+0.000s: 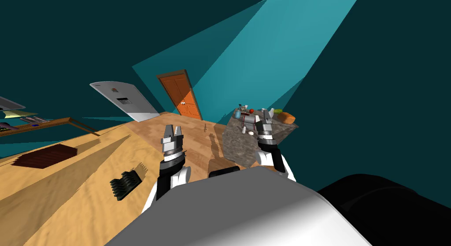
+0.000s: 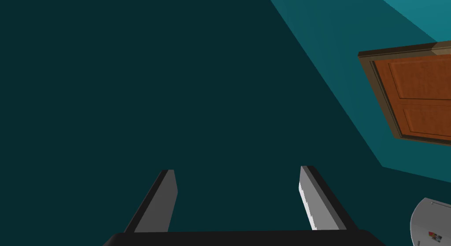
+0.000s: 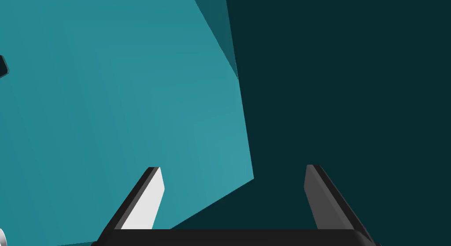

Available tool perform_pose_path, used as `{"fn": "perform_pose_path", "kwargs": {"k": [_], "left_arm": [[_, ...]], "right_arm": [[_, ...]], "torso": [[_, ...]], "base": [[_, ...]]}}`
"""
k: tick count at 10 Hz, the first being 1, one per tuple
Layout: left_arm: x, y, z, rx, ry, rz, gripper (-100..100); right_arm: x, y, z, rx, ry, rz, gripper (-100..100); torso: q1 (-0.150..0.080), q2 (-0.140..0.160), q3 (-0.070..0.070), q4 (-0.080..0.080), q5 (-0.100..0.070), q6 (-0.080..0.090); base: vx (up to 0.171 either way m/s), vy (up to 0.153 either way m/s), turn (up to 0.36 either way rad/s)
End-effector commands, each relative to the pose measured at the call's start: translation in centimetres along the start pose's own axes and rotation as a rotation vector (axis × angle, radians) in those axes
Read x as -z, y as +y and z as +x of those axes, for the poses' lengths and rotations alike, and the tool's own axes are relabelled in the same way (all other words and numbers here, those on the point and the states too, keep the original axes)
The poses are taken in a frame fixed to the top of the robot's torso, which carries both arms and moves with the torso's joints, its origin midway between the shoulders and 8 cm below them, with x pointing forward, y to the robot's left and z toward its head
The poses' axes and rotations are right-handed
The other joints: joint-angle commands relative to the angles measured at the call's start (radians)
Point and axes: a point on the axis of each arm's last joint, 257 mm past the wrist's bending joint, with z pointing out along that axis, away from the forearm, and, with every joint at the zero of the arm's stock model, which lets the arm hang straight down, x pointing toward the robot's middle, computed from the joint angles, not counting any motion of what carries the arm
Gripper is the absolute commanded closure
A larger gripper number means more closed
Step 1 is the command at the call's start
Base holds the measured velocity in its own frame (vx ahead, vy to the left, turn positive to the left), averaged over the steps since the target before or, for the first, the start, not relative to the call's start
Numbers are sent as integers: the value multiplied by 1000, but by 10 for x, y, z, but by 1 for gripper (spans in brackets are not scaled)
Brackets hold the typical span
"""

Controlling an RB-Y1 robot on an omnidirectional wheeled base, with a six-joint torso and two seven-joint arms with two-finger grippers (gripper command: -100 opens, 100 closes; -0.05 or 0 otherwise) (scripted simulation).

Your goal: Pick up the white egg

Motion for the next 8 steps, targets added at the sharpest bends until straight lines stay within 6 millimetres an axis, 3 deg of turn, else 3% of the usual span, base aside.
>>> {"fn": "perform_pose_path", "kwargs": {"k": [1, 5, 6, 8], "left_arm": [[0, 0, 0, 0, 0, 0, 0], [0, 0, 0, 0, 0, 0, 0], [0, 0, 0, 0, 0, 0, 0], [0, 0, 0, 0, 0, 0, 0]], "right_arm": [[2, -8, 4, 30, 39, 23, -100], [21, -57, 9, 167, 161, 158, -100], [21, -57, 10, 172, 172, 157, -100], [38, -93, 4, 267, 236, 258, -100]], "torso": [[0, 0, 0, 0, 0, 0], [5, 1, 0, 0, 1, 0], [6, 1, 1, 0, 1, 0], [4, 0, 0, 0, 1, 0]], "base": [[3, 20, 10], [-9, 74, 11], [-11, 63, -2], [-6, 81, 18]]}}
